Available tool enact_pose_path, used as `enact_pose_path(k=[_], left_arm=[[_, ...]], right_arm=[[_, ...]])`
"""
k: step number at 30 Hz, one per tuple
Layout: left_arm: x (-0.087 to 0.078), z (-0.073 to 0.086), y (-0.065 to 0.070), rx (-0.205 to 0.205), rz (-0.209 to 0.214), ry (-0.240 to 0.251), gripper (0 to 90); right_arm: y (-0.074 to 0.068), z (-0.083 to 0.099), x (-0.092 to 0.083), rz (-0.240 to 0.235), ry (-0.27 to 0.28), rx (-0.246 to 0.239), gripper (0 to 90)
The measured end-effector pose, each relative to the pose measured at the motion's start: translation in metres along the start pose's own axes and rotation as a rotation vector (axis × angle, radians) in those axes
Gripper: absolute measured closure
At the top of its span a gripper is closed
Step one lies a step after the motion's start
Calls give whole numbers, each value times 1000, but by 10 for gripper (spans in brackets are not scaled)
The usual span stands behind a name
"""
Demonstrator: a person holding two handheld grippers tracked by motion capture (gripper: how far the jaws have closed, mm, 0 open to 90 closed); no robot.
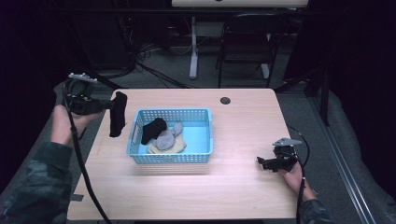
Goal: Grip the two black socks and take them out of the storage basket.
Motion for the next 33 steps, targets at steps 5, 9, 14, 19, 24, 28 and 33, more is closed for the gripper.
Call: enact_pose_path(k=[5,9,14,19,24,28,33], left_arm=[[-3,22,-15,-48,-10,-10,875],[-2,36,-23,-69,-13,-32,875],[4,64,-33,-105,-20,-81,875],[27,106,-35,-137,29,-156,874],[60,137,-24,-136,55,-249,873],[92,159,-14,-156,70,-294,863],[116,172,-7,-209,117,-300,736]], right_arm=[[0,0,0,2,1,1,25],[0,0,0,2,0,0,25],[0,0,0,1,-1,1,25],[0,0,0,2,0,2,25],[0,0,0,3,0,2,24],[0,0,0,9,1,8,24],[-1,0,0,8,1,9,24]])
Point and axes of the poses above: each handheld gripper's, and its own axes: x roughly forward along the jaws, z roughly out of its underside, y roughly to its right, the point moved 5 cm from there along x, roughly forward along the jaws, and after that the axes turned 14 degrees about -z, right-handed, at the moved point
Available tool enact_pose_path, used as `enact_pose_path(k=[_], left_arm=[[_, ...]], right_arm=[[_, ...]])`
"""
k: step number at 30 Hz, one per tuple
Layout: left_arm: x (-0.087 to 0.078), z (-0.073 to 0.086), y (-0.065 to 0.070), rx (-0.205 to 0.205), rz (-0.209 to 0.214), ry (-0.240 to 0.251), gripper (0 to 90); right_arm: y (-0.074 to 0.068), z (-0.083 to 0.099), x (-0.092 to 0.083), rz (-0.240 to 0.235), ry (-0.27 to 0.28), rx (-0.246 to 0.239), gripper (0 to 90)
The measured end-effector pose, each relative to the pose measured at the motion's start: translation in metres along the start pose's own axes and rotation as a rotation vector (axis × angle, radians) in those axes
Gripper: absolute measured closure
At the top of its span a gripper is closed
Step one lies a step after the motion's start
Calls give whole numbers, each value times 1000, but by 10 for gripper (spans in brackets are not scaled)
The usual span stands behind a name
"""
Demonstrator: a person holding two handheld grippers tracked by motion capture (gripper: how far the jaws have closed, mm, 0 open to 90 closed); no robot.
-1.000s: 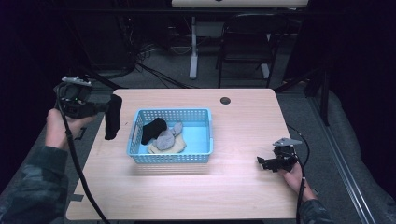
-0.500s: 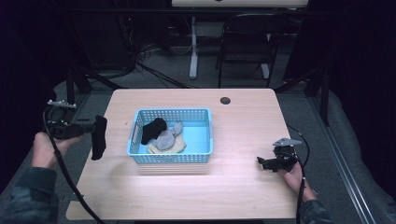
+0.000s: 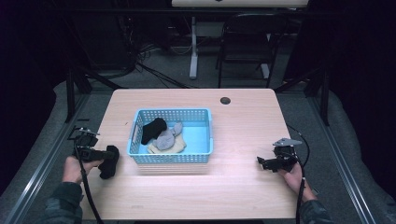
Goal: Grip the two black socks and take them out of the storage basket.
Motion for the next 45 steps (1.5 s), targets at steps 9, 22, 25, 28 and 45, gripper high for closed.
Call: enact_pose_path(k=[9,22,25,28,45], left_arm=[[-23,-9,-1,-25,-38,73,241],[-76,-60,30,86,-82,199,137],[-79,-70,39,118,-86,205,122],[-81,-82,50,147,-81,208,107],[-43,-127,110,263,-56,166,68]], right_arm=[[0,0,0,-1,-1,-4,24],[0,0,0,-1,-1,-4,24],[1,0,0,-7,-3,-10,24],[1,0,0,-8,-3,-11,24],[1,0,0,-8,-3,-12,24]])
Point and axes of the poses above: each handheld gripper's, and its own axes: x roughly forward along the jaws, z roughly out of its underside, y roughly to its right, the point moved 5 cm from there along x, roughly forward along the jaws, and after that the axes turned 14 degrees about -z, right-handed, at the moved point
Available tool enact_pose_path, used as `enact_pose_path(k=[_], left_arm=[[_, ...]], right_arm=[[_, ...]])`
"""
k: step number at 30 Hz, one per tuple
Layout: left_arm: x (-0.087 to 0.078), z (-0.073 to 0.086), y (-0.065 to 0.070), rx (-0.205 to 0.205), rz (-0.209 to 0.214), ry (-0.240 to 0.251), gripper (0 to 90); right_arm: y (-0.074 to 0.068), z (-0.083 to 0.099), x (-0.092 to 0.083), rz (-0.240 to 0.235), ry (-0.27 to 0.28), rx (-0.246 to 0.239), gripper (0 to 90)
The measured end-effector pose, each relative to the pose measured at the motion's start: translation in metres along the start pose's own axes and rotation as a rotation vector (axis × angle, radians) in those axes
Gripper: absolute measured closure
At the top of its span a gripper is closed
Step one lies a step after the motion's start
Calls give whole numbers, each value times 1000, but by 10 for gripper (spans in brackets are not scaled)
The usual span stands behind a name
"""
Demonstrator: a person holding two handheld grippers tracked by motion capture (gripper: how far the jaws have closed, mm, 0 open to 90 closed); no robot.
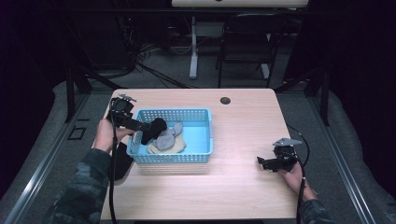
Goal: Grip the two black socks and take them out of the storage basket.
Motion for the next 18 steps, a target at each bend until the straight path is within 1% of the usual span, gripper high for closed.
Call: enact_pose_path(k=[2,4,6,10,17,18], left_arm=[[6,-3,4,4,5,-5,67],[11,-6,7,8,0,-10,71],[17,-9,9,2,7,-13,77],[26,-13,16,9,19,-14,91],[49,-14,26,25,19,-51,129],[54,-14,29,27,19,-58,137]], right_arm=[[0,0,0,-1,0,0,24],[0,0,0,-1,0,0,24],[0,0,0,0,0,0,24],[0,0,0,0,0,0,24],[0,0,0,0,0,0,24],[0,0,0,-1,0,0,24]])
Point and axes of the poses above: each handheld gripper's, and its own axes: x roughly forward along the jaws, z roughly out of its underside, y roughly to its right, the point moved 5 cm from there along x, roughly forward along the jaws, and after that the axes turned 14 degrees about -z, right-handed, at the moved point
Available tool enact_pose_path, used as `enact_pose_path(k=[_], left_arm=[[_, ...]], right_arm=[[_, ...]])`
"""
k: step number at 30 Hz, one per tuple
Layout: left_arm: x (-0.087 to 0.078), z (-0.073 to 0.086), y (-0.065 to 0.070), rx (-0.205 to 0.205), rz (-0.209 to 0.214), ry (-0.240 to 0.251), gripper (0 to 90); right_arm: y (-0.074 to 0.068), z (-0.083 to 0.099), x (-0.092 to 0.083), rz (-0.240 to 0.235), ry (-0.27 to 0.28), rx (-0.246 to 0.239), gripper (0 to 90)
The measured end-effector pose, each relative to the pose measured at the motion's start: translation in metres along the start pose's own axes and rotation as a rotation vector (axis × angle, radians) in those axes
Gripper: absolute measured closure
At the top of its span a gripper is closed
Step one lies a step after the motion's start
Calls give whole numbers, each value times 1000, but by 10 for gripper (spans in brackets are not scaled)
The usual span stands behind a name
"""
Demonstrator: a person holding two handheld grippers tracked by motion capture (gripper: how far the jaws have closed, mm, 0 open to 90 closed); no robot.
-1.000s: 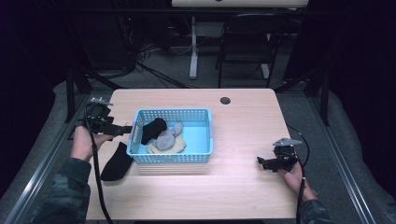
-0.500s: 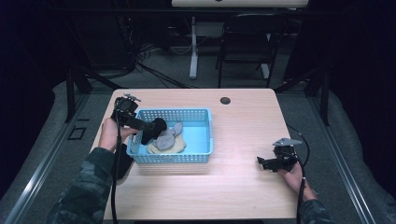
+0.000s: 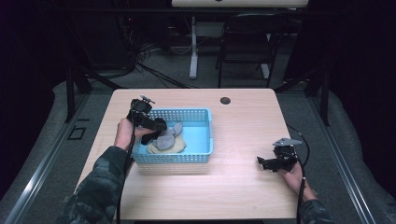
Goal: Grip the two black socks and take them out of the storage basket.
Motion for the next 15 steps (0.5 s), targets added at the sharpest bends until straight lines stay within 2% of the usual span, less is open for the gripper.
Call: enact_pose_path(k=[4,8,9,11,12,13,14,15], left_arm=[[14,-2,7,23,-13,-35,159],[31,-3,10,35,-52,-80,201],[37,-3,9,33,-78,-99,232],[43,-2,7,24,-99,-115,282],[46,-2,5,20,-114,-119,355],[48,-2,3,10,-125,-121,389],[50,-1,1,-1,-116,-127,389],[53,1,-2,-15,-117,-136,503]], right_arm=[[0,0,0,0,0,0,24],[0,0,0,0,0,0,25],[0,0,0,0,1,0,25],[0,0,0,-1,0,-1,25],[0,0,0,-1,1,-1,25],[0,0,0,-1,0,-1,25],[0,0,0,-1,0,-1,25],[0,0,0,-1,1,-1,25]])
Point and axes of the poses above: each handheld gripper's, and its own axes: x roughly forward along the jaws, z roughly out of its underside, y roughly to its right, the point moved 5 cm from there along x, roughly forward along the jaws, and after that the axes turned 14 degrees about -z, right-handed, at the moved point
